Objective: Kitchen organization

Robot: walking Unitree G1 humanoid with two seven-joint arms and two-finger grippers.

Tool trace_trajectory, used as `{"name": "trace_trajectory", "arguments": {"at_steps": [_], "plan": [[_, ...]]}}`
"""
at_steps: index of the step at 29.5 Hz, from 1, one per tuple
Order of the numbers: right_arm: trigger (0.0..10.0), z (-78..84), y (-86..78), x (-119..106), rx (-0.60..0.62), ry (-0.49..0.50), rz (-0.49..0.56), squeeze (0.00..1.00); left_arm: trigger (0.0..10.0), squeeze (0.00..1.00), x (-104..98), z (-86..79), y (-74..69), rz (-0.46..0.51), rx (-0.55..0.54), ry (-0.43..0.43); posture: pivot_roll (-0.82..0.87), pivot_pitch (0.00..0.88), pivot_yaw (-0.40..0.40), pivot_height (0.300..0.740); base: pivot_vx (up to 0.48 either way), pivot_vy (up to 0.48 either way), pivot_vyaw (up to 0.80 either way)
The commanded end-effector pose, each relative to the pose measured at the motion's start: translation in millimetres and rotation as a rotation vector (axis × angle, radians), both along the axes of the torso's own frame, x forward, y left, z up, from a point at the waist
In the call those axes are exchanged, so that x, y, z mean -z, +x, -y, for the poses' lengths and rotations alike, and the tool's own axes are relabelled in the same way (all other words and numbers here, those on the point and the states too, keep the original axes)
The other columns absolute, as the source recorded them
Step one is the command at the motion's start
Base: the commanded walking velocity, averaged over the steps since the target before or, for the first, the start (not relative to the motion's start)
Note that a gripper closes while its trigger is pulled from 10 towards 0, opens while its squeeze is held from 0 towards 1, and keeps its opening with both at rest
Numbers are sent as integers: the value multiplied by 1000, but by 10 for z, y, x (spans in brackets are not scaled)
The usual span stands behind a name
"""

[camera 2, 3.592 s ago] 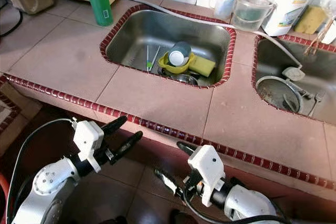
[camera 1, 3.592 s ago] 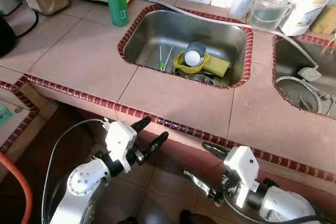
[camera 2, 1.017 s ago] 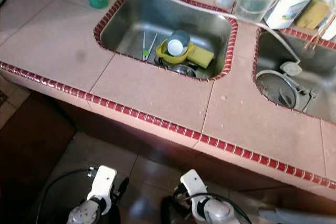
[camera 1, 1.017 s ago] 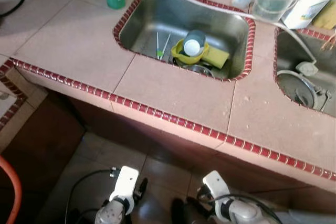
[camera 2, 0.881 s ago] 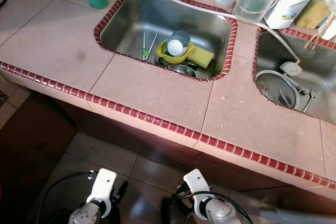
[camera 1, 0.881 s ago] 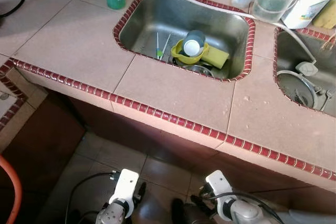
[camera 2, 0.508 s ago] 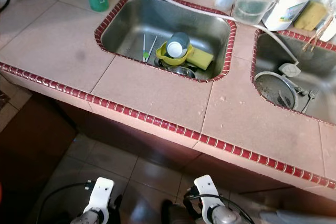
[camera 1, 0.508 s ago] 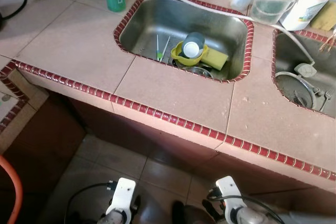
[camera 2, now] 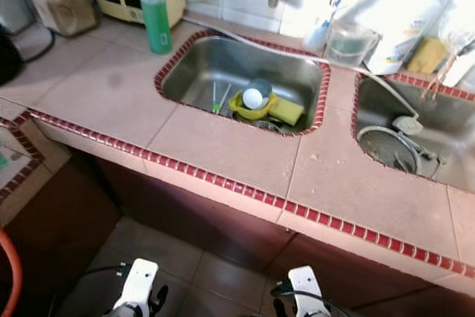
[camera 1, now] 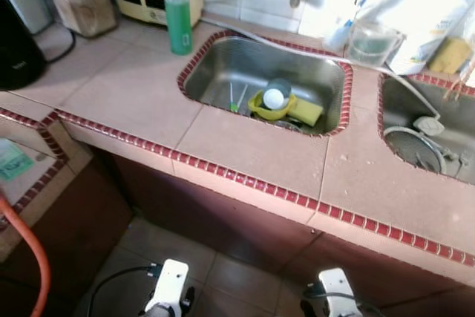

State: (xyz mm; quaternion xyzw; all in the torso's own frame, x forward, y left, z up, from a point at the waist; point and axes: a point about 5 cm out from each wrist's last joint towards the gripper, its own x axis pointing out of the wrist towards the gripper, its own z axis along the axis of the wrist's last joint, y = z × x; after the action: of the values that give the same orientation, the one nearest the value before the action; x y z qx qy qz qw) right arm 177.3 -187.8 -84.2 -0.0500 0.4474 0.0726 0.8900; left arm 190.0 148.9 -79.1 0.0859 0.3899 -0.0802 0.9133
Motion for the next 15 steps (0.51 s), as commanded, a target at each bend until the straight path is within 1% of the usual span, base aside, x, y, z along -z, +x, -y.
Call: {"name": "trace_trajectory", "arguments": {"at_steps": [1, 9, 15], "plan": [[10000, 50, -138, 59, 40, -8, -40, 0, 10000, 0, 45, -32, -82, -36, -15, 1, -46, 50, -39, 740, 0, 0, 0], [10000, 97, -276, 111, 93, -26, -73, 0, 10000, 0, 54, -91, -108, -40, -14, 16, -61, 30, -17, 740, 0, 0, 0], [10000, 64, -307, 128, 107, -19, -80, 0, 10000, 0, 58, -119, -116, -47, -12, 24, -74, 14, -5, 740, 0, 0, 0]]}}
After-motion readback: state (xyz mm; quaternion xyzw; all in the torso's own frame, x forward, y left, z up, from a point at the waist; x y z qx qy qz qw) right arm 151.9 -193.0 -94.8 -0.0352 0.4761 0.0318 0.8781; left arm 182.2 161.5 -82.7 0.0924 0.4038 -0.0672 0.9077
